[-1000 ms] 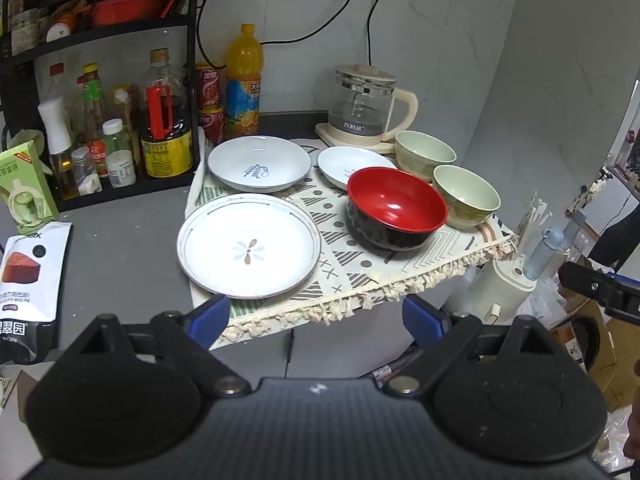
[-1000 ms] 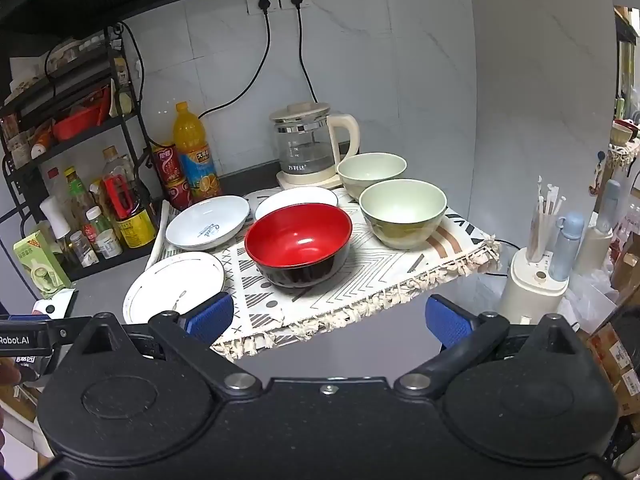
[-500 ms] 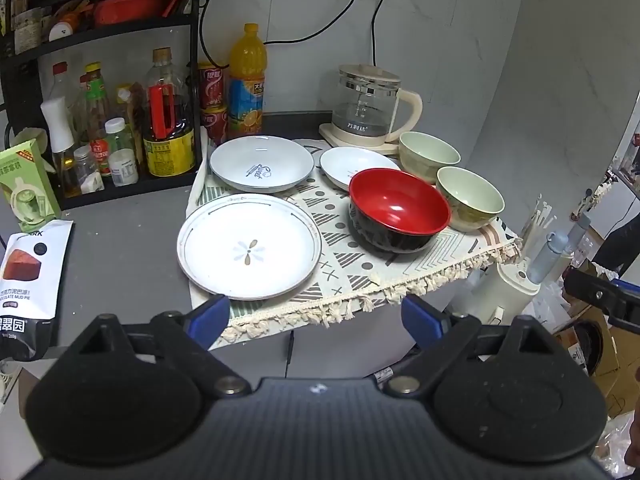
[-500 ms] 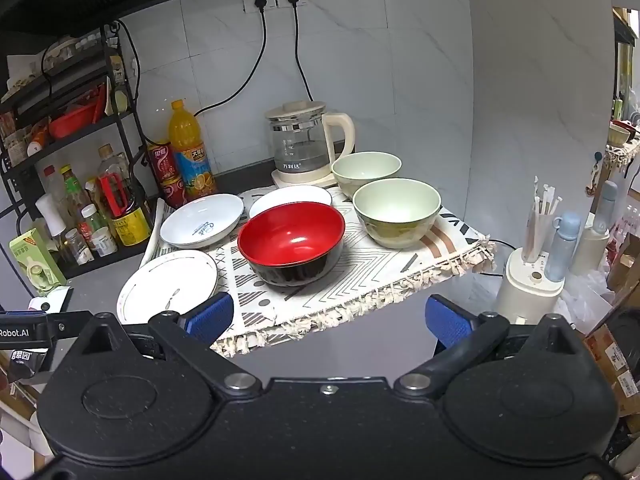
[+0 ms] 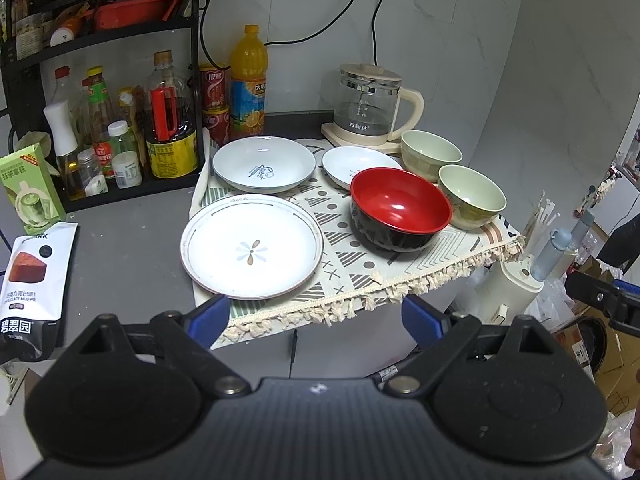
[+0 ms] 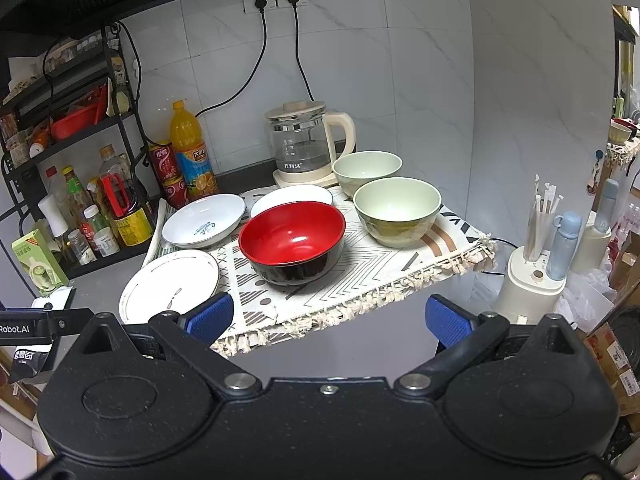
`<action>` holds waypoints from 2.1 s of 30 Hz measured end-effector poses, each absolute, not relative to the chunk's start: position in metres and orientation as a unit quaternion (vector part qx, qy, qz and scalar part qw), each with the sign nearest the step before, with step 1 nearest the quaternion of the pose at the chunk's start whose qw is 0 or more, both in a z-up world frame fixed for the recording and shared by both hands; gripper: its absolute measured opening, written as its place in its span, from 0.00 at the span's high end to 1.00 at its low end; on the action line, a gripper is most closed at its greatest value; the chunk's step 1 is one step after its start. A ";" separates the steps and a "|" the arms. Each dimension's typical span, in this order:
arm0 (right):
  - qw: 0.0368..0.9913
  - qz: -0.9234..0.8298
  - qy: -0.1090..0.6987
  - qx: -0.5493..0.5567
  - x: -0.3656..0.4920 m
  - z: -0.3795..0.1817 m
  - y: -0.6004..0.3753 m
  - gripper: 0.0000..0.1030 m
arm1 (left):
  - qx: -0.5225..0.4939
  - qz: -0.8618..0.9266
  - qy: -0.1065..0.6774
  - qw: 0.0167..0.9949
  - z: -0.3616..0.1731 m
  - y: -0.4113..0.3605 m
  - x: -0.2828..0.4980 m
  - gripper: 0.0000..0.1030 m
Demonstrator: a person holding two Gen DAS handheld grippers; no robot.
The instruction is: Organize plates and bowls
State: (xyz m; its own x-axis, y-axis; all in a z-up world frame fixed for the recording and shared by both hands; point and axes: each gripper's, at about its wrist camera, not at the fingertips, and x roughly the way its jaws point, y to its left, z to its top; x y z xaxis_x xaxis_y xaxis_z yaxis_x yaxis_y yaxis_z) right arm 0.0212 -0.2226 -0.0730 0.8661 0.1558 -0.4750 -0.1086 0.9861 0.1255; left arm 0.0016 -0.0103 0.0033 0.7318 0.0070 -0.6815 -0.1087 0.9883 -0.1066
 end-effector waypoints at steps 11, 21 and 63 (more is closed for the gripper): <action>0.964 0.070 0.253 0.041 0.019 -0.074 -0.224 0.00 | -0.074 0.032 0.364 0.928 0.003 -0.012 -0.003 0.11; 0.962 0.075 0.259 0.037 0.016 -0.075 -0.224 0.00 | -0.074 0.030 0.367 0.927 0.004 -0.014 -0.006 0.11; 0.957 0.069 0.281 0.017 0.009 -0.071 -0.216 0.00 | -0.067 0.008 0.366 0.928 0.012 -0.027 -0.004 0.11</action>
State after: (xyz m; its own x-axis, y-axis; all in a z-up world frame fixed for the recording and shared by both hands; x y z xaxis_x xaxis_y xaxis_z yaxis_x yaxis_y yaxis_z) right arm 0.0090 -0.2156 -0.0710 0.8329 0.1417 -0.5350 -0.1232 0.9899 0.0704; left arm -0.0044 -0.0266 0.0122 0.7323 -0.0345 -0.6801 -0.0634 0.9909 -0.1186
